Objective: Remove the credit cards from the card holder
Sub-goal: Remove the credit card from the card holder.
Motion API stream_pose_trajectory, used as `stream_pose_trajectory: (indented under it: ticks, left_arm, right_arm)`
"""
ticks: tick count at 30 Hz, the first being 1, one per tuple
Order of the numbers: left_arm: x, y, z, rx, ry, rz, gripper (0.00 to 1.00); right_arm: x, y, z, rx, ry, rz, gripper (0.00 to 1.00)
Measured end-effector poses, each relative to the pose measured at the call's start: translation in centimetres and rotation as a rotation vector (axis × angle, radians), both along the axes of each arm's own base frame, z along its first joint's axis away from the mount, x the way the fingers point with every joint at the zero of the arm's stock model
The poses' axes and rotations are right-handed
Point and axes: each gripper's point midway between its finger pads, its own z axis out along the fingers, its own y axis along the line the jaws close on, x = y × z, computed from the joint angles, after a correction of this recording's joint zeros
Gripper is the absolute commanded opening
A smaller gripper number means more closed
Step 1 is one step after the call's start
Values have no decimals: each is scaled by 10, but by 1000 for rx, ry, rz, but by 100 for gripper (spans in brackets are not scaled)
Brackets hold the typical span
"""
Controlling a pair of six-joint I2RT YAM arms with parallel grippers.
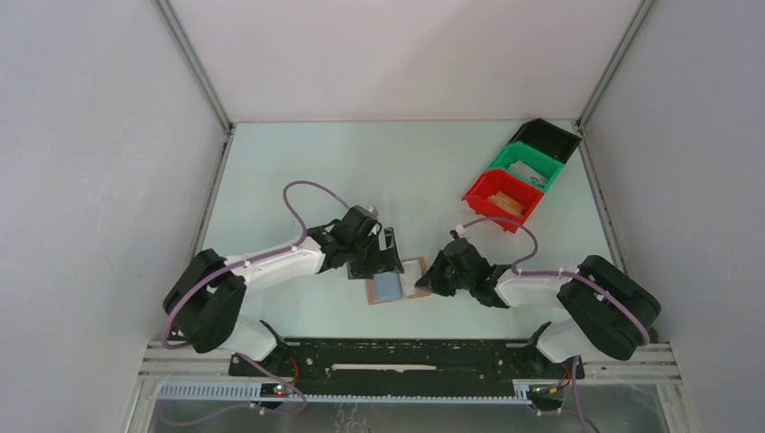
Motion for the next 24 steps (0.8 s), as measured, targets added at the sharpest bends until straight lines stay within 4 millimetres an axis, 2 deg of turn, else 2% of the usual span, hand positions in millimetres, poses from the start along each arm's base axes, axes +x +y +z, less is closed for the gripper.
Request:
stream_pose_trajectory:
  ticks: [8, 24]
  left_arm:
    - [-3, -7, 3, -22, -6, -21, 92]
    - [-4, -10, -4, -17, 7, -27, 93]
  right_arm:
    - [0, 0, 0, -1, 0, -4, 11]
    - [-2, -3, 0, -13, 2, -7, 11]
